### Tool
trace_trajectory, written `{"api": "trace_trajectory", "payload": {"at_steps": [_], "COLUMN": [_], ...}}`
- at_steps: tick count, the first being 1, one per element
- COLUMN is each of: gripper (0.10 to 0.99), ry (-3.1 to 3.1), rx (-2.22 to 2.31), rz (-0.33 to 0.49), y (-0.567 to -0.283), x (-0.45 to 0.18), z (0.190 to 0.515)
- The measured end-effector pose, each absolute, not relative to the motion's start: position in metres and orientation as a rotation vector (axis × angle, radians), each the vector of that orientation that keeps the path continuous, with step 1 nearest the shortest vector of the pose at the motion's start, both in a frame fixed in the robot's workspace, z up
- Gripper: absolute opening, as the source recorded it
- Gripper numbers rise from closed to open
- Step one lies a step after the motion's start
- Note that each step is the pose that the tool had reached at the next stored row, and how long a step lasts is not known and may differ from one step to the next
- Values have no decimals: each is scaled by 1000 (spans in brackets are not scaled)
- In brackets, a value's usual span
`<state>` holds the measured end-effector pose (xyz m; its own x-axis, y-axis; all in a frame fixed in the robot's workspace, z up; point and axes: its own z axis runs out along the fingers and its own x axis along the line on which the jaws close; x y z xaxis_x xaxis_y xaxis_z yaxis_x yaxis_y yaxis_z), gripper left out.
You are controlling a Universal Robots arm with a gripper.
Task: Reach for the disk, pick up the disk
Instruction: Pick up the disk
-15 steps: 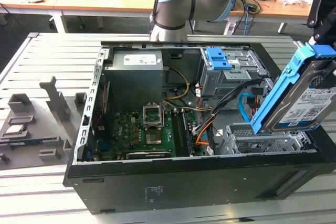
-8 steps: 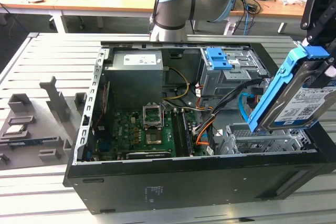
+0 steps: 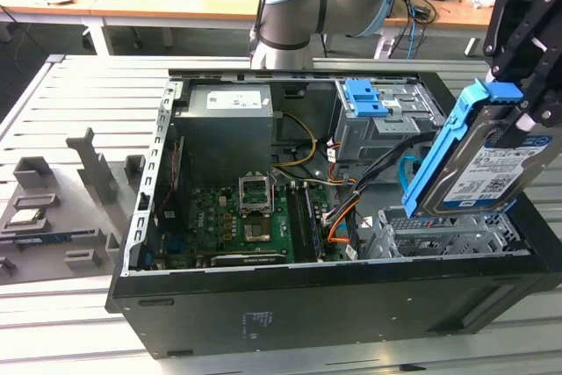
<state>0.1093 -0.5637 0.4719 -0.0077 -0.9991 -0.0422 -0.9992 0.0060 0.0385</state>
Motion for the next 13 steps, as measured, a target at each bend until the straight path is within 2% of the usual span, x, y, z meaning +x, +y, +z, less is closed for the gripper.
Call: {"api": "trace_trajectory", "payload": {"at_steps": [13], "gripper": [365], "ry": [2244], "rx": [-2192], "rz": [90], "y": [-560], "x": [107], "z": [468]}}
